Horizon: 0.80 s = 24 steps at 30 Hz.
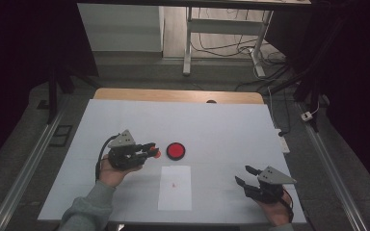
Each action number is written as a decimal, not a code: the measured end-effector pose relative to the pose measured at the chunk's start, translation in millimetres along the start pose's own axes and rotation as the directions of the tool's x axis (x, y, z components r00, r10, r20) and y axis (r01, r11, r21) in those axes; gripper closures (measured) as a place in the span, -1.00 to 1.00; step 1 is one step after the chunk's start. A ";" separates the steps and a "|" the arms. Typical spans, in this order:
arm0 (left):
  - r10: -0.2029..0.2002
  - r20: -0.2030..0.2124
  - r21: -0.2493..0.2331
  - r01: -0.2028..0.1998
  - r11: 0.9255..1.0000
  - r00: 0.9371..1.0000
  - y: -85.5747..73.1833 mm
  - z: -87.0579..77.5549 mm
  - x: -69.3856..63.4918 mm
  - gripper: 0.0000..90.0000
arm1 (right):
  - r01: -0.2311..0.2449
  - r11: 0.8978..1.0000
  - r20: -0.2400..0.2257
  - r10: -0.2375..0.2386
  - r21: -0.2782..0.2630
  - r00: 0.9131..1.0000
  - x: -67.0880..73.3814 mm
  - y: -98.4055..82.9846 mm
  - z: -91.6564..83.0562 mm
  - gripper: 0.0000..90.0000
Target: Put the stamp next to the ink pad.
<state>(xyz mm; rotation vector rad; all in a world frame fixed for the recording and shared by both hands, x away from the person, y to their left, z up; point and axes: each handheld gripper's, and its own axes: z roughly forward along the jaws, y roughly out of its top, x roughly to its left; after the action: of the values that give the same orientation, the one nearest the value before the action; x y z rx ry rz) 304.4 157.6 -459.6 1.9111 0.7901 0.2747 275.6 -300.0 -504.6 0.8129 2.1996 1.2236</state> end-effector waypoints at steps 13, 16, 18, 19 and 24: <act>-0.022 -0.051 0.092 0.027 0.995 0.998 -17.4 24.6 15.0 0.61 | 0.001 1.000 0.001 -0.001 0.006 1.000 0.0 0.2 0.9 -0.06; -0.019 -0.062 0.110 0.026 0.994 0.998 -20.7 32.2 17.5 0.61 | 0.001 1.000 0.004 -0.001 0.008 1.000 -0.9 -0.3 1.4 -0.06; -0.015 -0.070 0.125 0.023 0.992 0.997 -22.2 36.3 18.5 0.61 | -0.006 1.000 0.000 0.006 0.008 1.000 -1.5 -0.7 1.4 -0.06; -0.015 -0.072 0.129 0.024 0.991 0.997 -22.9 38.0 19.2 0.61 | -0.006 1.000 0.003 0.006 0.010 1.000 -1.7 -0.8 1.2 -0.06; -0.027 -0.073 0.152 0.038 0.988 0.997 -27.1 46.4 22.7 0.61 | -0.010 1.000 0.005 0.010 0.007 1.000 -2.8 -1.6 1.2 -0.06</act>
<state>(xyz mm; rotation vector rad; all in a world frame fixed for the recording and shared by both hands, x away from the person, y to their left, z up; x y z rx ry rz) 334.3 146.0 -508.3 2.0393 0.9107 0.2695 277.9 -301.9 -506.2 0.8302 2.1996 1.2175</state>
